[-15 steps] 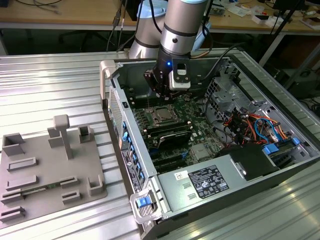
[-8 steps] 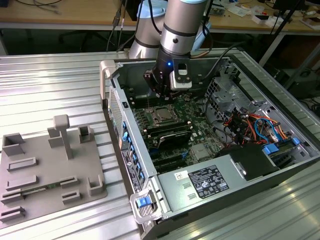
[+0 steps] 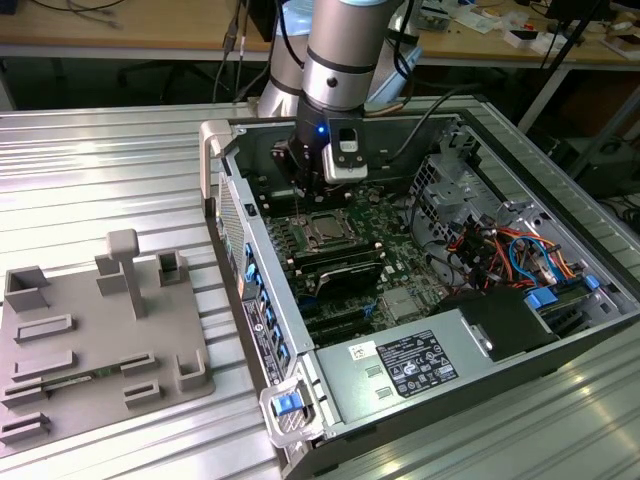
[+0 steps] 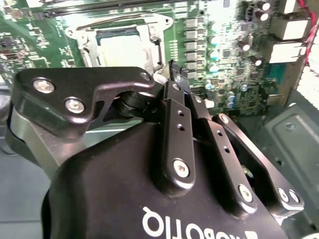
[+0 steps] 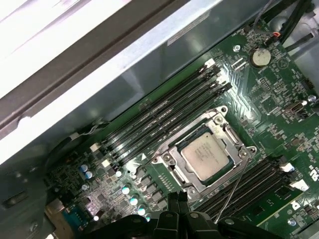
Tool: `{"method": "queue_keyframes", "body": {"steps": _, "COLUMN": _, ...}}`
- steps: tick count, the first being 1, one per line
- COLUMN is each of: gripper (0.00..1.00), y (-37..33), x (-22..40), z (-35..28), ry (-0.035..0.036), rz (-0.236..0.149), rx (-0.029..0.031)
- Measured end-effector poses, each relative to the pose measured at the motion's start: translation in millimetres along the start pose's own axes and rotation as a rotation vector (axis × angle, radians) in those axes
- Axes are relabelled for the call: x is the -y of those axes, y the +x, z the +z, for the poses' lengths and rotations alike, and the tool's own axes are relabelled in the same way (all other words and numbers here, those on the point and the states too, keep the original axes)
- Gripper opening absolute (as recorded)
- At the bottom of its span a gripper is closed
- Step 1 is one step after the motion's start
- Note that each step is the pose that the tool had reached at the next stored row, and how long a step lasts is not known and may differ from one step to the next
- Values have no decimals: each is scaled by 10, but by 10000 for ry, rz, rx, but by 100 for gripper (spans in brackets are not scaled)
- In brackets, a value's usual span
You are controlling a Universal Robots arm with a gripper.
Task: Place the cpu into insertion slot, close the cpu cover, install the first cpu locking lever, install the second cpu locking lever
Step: 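Install the first cpu locking lever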
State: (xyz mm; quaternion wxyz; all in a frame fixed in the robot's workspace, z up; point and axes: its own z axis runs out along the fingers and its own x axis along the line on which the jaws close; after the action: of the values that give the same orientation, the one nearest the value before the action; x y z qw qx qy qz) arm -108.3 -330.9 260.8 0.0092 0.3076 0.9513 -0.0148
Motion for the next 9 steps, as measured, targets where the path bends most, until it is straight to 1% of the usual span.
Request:
{"method": "queue_keyframes", "body": {"steps": 2, "gripper": 11, "y": 18, "x": 13, "z": 1, "ry": -4, "rz": -118, "rx": 2}}
{"method": "queue_keyframes", "body": {"steps": 4, "gripper": 11, "y": 44, "x": 31, "z": 2, "ry": -9, "rz": -341, "rx": 8}}
{"method": "queue_keyframes", "body": {"steps": 5, "gripper": 11, "y": 71, "x": 49, "z": 4, "ry": -11, "rz": -421, "rx": 9}}
{"method": "queue_keyframes", "body": {"steps": 6, "gripper": 11, "y": 104, "x": 71, "z": 5, "ry": -13, "rz": -466, "rx": 10}}
{"method": "queue_keyframes", "body": {"steps": 7, "gripper": 11, "y": 120, "x": 82, "z": 7, "ry": -15, "rz": -488, "rx": 11}}
{"method": "queue_keyframes", "body": {"steps": 9, "gripper": 11, "y": 122, "x": 84, "z": 7, "ry": -13, "rz": -492, "rx": 11}}
